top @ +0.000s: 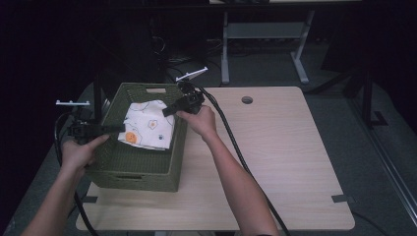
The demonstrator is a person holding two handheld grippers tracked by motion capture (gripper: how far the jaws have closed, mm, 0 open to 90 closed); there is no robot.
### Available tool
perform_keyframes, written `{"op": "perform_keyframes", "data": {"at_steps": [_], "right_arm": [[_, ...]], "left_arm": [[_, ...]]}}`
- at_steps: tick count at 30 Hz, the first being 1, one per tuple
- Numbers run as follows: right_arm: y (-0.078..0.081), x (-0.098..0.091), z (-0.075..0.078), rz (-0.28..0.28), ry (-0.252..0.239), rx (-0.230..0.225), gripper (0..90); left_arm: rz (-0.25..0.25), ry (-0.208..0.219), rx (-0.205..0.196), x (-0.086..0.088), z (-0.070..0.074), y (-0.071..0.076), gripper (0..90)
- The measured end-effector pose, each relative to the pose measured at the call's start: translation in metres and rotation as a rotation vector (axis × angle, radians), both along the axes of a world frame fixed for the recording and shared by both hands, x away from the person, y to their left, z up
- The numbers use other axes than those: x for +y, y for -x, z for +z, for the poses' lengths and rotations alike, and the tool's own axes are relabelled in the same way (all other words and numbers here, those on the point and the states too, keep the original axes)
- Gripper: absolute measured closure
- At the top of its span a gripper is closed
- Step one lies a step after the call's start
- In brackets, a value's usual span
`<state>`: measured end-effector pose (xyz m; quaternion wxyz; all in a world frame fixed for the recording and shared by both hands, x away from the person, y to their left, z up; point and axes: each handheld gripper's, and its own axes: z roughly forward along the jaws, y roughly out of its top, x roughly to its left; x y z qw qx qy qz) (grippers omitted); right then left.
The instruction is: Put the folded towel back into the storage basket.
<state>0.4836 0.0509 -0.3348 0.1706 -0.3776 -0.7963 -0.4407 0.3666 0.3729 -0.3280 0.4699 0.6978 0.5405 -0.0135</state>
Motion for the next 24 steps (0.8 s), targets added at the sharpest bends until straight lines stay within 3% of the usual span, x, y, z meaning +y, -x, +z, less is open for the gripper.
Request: {"op": "perform_keyframes", "data": {"at_steps": [6, 20, 21, 22, 23, 24], "right_arm": [[-0.001, 0.007, -0.008, 0.002, 0.006, 0.007, 80.2], [-0.002, 0.020, -0.022, 0.010, 0.025, 0.014, 78.7], [-0.002, 0.021, -0.022, 0.011, 0.032, 0.008, 76.1], [-0.001, 0.022, -0.022, -0.002, 0.042, -0.003, 67.1], [-0.002, 0.023, -0.021, -0.014, 0.063, -0.020, 58.2], [-0.001, 0.023, -0.020, -0.027, 0.086, -0.033, 55.6]], "left_arm": [[0.011, -0.004, 0.014, 0.003, -0.006, 0.001, 86.5], [0.035, -0.094, 0.045, 0.007, -0.017, 0.000, 86.0], [0.050, -0.132, 0.044, 0.007, -0.017, 0.000, 84.0], [0.082, -0.179, 0.044, 0.007, -0.017, -0.001, 72.2], [0.099, -0.180, 0.050, 0.007, -0.018, -0.002, 64.8], [0.092, -0.179, 0.053, 0.007, -0.019, -0.002, 64.7]]}}
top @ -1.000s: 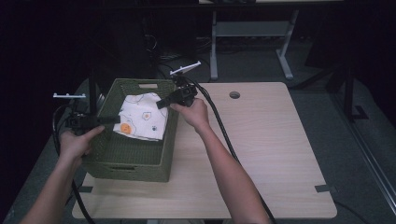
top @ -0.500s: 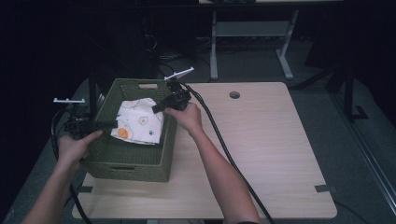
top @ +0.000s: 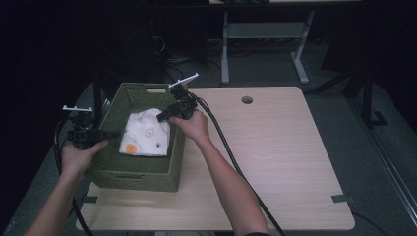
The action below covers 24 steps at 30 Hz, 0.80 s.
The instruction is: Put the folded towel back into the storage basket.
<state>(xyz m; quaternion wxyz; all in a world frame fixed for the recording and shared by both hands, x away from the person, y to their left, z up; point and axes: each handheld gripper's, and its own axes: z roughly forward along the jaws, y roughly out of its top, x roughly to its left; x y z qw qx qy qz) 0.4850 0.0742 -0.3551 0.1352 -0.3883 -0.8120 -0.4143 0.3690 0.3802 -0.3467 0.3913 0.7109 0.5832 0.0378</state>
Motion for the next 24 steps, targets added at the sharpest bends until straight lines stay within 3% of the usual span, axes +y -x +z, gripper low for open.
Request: {"op": "perform_keyframes", "data": {"at_steps": [2, 11, 24], "right_arm": [[0.001, -0.001, 0.003, -0.013, 0.019, -0.019, 51.4], [0.004, -0.014, 0.016, -0.026, -0.007, -0.050, 50.7], [0.010, -0.038, 0.031, -0.018, -0.059, -0.053, 49.9]], "left_arm": [[0.001, 0.001, -0.002, 0.000, -0.001, 0.000, 64.6], [-0.014, 0.048, -0.040, -0.001, 0.004, 0.005, 63.3], [-0.064, 0.101, -0.102, -0.022, 0.021, 0.005, 61.5]]}}
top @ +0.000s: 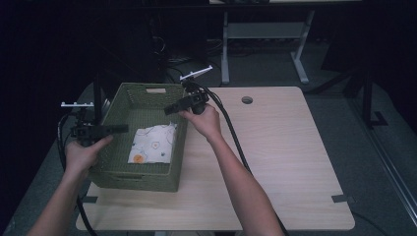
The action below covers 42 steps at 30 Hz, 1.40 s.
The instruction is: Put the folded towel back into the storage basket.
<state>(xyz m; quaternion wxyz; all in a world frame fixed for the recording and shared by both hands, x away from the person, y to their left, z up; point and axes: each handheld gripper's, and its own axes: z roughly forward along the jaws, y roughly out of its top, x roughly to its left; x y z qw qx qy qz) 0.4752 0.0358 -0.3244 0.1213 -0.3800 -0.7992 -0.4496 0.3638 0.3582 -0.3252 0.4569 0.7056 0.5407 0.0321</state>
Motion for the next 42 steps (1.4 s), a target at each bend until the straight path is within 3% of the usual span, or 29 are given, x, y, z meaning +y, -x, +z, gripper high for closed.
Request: {"op": "perform_keyframes", "data": {"at_steps": [12, 18, 33, 42], "right_arm": [[0.003, -0.041, 0.007, -0.033, -0.042, -0.009, 46.0], [0.005, -0.060, 0.008, -0.051, -0.067, -0.009, 44.2], [0.016, -0.127, 0.002, -0.126, -0.083, -0.004, 42.0], [0.019, -0.153, -0.003, -0.143, -0.095, 0.007, 39.9]], "left_arm": [[-0.053, 0.041, -0.038, -0.027, 0.011, -0.001, 58.3], [-0.075, 0.041, -0.047, -0.041, 0.015, -0.001, 56.0], [-0.161, 0.027, -0.068, -0.099, 0.024, -0.002, 50.9], [-0.166, 0.030, -0.058, -0.122, 0.022, -0.002, 49.1]]}}
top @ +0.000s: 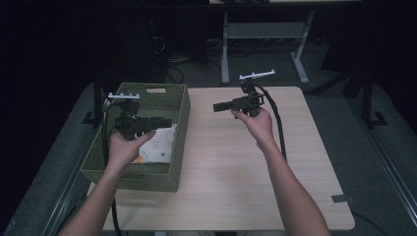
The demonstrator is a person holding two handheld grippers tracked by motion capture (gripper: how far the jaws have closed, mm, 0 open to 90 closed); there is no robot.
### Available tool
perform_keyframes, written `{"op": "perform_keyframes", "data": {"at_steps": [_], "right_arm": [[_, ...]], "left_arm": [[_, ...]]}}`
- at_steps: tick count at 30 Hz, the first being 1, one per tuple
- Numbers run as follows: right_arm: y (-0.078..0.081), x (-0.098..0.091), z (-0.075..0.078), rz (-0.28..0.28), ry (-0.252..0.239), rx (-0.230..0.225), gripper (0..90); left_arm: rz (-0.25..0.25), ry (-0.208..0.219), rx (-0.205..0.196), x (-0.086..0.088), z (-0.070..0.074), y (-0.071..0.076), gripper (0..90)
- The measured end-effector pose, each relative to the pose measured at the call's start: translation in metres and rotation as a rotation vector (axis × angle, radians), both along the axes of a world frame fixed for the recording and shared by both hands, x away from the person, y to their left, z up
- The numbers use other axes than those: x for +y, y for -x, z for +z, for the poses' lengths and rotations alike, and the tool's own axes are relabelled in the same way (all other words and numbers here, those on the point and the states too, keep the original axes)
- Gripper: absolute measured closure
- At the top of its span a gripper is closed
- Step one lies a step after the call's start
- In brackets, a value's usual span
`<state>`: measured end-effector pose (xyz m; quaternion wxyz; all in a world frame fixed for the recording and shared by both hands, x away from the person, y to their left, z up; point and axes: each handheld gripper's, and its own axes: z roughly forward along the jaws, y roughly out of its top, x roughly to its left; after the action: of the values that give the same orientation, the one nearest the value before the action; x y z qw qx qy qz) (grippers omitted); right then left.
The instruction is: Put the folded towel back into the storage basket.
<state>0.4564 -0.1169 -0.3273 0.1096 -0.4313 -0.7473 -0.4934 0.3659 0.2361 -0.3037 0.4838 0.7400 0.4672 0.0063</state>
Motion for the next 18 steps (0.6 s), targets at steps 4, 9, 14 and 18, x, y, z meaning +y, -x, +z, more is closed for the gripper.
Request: {"op": "perform_keyframes", "data": {"at_steps": [4, 9, 14, 18], "right_arm": [[0.002, -0.012, -0.003, -0.002, -0.009, 0.007, 38.2], [0.006, -0.026, -0.007, -0.007, -0.013, 0.010, 36.4], [0.010, -0.041, -0.013, -0.011, -0.008, 0.015, 35.8], [0.014, -0.052, -0.019, -0.015, -0.012, 0.024, 35.8]], "left_arm": [[-0.006, -0.005, 0.001, -0.011, 0.000, 0.001, 47.7], [-0.019, -0.011, 0.001, -0.028, 0.000, 0.003, 46.6], [-0.031, -0.013, 0.001, -0.043, -0.001, 0.005, 45.8], [-0.040, -0.018, 0.005, -0.054, -0.005, 0.005, 45.1]]}}
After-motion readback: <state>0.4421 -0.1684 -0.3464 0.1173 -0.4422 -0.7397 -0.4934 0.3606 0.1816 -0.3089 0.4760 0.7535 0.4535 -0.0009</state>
